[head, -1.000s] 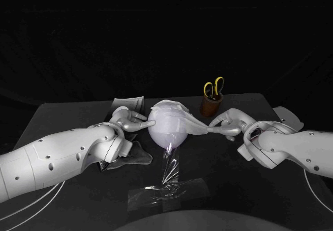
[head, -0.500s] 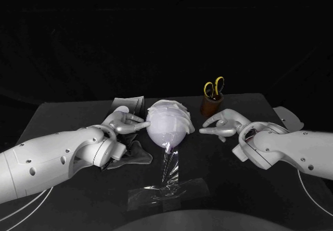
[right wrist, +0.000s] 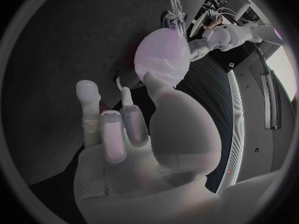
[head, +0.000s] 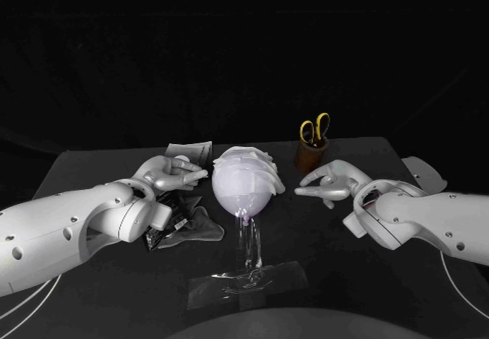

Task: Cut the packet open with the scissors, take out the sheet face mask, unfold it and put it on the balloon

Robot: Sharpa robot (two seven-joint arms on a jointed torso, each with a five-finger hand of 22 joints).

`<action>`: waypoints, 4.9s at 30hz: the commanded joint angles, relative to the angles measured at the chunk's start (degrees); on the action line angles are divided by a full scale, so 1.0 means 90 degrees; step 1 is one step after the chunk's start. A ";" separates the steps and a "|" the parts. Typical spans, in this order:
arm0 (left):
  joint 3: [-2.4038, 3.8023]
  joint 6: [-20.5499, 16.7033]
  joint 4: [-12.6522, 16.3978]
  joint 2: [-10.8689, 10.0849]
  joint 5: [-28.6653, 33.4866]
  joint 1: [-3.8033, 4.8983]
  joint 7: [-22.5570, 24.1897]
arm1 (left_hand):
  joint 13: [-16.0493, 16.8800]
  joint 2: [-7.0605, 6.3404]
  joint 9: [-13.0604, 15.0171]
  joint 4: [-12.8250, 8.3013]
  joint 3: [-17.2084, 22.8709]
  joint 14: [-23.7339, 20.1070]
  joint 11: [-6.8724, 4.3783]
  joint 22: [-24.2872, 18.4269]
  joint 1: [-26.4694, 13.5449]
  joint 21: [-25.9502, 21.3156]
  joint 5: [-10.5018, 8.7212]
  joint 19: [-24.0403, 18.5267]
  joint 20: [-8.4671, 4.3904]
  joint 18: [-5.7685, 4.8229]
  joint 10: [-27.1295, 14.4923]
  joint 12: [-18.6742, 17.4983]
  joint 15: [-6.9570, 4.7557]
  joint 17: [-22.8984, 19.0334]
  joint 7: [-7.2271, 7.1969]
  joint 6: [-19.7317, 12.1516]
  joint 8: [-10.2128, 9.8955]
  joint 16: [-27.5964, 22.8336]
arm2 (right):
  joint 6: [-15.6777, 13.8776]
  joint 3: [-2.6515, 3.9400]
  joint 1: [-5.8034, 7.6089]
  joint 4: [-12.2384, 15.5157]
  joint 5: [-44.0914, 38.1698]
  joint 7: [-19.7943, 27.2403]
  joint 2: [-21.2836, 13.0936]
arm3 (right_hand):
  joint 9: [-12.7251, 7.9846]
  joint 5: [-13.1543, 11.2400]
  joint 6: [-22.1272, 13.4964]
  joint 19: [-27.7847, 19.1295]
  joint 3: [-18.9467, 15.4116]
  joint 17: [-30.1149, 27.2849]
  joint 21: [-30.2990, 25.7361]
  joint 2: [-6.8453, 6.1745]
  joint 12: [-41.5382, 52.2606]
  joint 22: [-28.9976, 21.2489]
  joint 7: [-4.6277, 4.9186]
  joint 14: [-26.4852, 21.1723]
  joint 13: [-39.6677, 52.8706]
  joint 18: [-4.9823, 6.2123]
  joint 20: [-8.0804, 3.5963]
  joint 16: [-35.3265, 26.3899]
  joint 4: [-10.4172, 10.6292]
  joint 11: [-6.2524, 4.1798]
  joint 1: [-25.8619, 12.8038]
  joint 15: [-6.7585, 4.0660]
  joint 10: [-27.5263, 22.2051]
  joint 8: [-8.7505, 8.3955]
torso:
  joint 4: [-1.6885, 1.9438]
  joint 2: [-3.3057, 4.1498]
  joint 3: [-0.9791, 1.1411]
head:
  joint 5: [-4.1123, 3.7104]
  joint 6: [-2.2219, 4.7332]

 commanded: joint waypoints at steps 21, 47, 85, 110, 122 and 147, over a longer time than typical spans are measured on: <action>-0.0153 0.0325 0.0404 -0.0169 -0.0021 -0.0018 0.0419 | 0.0941 0.0311 0.0011 0.0008 -0.0843 0.2549 -0.0829 0.2111 -0.0158 0.3570 0.0032 0.2150 -0.1086 0.0449 0.1550 0.1897 -0.1014 0.3162 -0.0133 0.0719 0.0008 0.4943 | -0.0690 0.0001 -0.0017 0.0085 -0.0133 0.1027 0.0054 | -0.0017 0.0076 0.0096 0.0033 -0.0134 0.1119 -0.0080 0.0179 0.0092 -0.0035 0.0009 0.0470 0.0898 0.0085 0.0003 0.0012 0.0007 0.0049 0.0322 0.0046 0.0273 -0.0036 | -0.0006 0.0013 -0.0004 | 0.0122 -0.0015; 0.0044 0.0119 0.0044 -0.0142 0.0239 -0.0111 0.1319 | 0.1277 0.0819 0.0070 -0.0015 -0.1769 0.1116 -0.0518 0.2670 0.0179 0.4003 0.0019 0.0499 -0.0700 0.0472 0.0217 0.2302 -0.0706 0.2393 0.0074 0.0468 -0.0124 0.3868 | -0.0739 0.0014 0.0109 -0.0289 0.0977 0.1928 0.0299 | -0.0143 0.0057 0.0217 -0.0864 -0.0008 -0.0737 -0.1370 0.0597 -0.2712 -0.0688 0.0058 -0.0438 -0.0808 0.0268 0.0074 -0.1018 0.0034 0.0058 0.0712 0.0081 -0.0946 -0.0155 | -0.0004 0.0022 0.0000 | 0.0050 0.0169; 0.0298 0.3102 -0.2879 0.1604 -0.1410 0.0555 0.0826 | 0.2601 0.1234 0.0008 -0.0100 -0.2387 0.3394 -0.0973 0.4793 0.0492 0.6315 0.0019 0.2110 -0.1083 0.0257 0.0442 0.4698 -0.1098 0.6643 -0.0275 0.0594 -0.0356 0.7009 | 0.1439 0.0155 0.0714 -0.2051 -0.1033 0.1195 0.1625 | -0.0373 0.0021 0.0498 0.1148 0.1151 0.1672 0.1710 0.0665 0.1361 0.1139 0.0050 0.0664 0.1672 -0.0246 -0.0002 0.0248 -0.0955 0.0088 0.0504 0.0055 0.0664 -0.0551 | -0.0011 0.0319 -0.0022 | -0.0060 0.0522; 0.0307 0.3505 -0.3192 0.1875 -0.1585 0.0567 0.0814 | 0.3131 0.1426 -0.0029 -0.0122 -0.2681 0.3510 -0.1024 0.5355 0.0502 0.6838 0.0013 0.2004 -0.1096 0.0206 0.0196 0.5456 -0.1137 0.7034 -0.0333 0.0613 -0.0482 0.7205 | 0.1268 0.0197 0.0719 -0.1988 -0.0748 0.1433 0.1694 | -0.0404 0.0021 0.0460 0.1115 0.1028 0.1672 0.1680 0.0628 0.1361 0.1143 0.0076 0.0664 0.1672 -0.0241 0.0019 0.0248 -0.0923 0.0114 0.0390 0.0079 0.0664 -0.0606 | -0.0020 0.0316 -0.0019 | -0.0015 0.0491; 0.0307 0.3624 -0.3222 0.1883 -0.1572 0.0567 0.0882 | 0.3187 0.1425 -0.0015 -0.0096 -0.2764 0.3527 -0.1026 0.5409 0.0435 0.6887 0.0012 0.1987 -0.1091 0.0202 0.0171 0.5535 -0.1136 0.7078 -0.0341 0.0709 -0.0459 0.7224 | 0.1314 0.0223 0.0742 -0.1835 -0.0578 0.1519 0.1588 | -0.0402 0.0022 0.0532 0.1102 0.1024 0.1672 0.1680 0.0711 0.1361 0.1156 0.0089 0.0664 0.1672 -0.0240 0.0032 0.0248 -0.0939 0.0129 0.0438 0.0096 0.0664 -0.0587 | -0.0014 0.0315 -0.0020 | -0.0016 0.0498; 0.0309 0.3562 -0.3508 0.2227 -0.2006 0.0567 0.0816 | 0.3670 0.1956 0.0121 -0.0426 -0.2459 0.3749 -0.1175 0.5807 0.1062 0.7190 0.0019 0.2173 -0.1114 0.0146 0.0515 0.5790 -0.1257 0.7421 -0.0536 0.1504 -0.0138 0.7324 | 0.1536 0.0230 0.0751 -0.1756 -0.0416 0.1592 0.1633 | -0.0303 0.0022 0.1002 0.1069 0.0996 0.1672 0.1692 0.1075 0.1361 0.1208 -0.0073 0.0664 0.1672 -0.0229 0.0012 0.0248 -0.0964 0.0014 0.0565 0.0031 0.0664 -0.0360 | -0.0015 0.0319 -0.0016 | -0.0019 0.0503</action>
